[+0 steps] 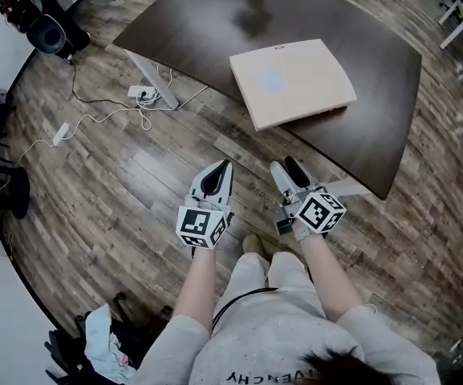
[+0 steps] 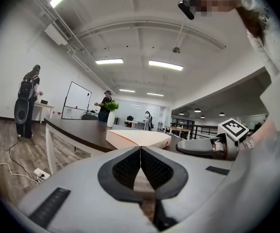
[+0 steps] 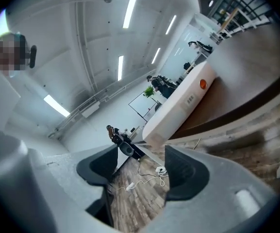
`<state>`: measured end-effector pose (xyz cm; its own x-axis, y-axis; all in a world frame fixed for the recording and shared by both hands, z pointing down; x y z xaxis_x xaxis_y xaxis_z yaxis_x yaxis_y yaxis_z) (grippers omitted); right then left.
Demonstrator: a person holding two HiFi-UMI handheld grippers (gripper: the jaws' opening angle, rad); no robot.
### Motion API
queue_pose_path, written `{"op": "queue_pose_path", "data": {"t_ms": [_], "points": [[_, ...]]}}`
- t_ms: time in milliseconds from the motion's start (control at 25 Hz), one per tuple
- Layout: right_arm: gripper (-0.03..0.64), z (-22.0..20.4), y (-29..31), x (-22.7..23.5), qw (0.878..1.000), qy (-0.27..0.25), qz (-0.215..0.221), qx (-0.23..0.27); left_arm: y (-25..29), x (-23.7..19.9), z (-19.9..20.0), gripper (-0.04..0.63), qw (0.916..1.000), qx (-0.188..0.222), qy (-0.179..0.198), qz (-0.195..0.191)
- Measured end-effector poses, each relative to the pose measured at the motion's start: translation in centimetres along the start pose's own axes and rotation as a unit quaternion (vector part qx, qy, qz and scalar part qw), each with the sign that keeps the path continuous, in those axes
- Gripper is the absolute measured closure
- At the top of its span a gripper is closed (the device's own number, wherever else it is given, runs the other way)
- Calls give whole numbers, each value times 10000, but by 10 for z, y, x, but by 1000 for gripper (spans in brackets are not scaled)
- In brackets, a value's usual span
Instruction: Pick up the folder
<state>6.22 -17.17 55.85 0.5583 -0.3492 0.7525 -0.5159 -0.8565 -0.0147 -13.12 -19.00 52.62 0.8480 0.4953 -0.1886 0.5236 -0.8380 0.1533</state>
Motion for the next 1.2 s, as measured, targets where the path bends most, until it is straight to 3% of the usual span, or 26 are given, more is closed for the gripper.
{"op": "queue_pose_path", "data": {"t_ms": [240, 400, 600, 1200], "points": [[276, -10, 42, 30, 9921, 1147, -23, 505, 32, -18, -4, 595, 9998, 67, 55, -154], [235, -12, 63, 55, 9770, 1957, -415, 735, 48, -33, -14, 595, 9999, 22, 20, -144], [195, -6, 85, 69, 9600, 2535, -236, 1168, 66, -44, -22, 595, 9997, -140, -41, -218], [173, 8, 146, 105, 9240, 3381, -53, 1786, 142, -68, -29, 595, 9977, -329, -233, -553]]}}
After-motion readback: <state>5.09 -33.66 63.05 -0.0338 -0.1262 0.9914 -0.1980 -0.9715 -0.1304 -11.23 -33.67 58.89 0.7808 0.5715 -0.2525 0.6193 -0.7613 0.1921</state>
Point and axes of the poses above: the fingertips, and each gripper's own axes: y forward along the fingers, x to its right, z out of its top, the point moved 6 cm from there along -y, backward along the fingers, and after that the axes turned 10 degrees about z, right-handed, at the moved point
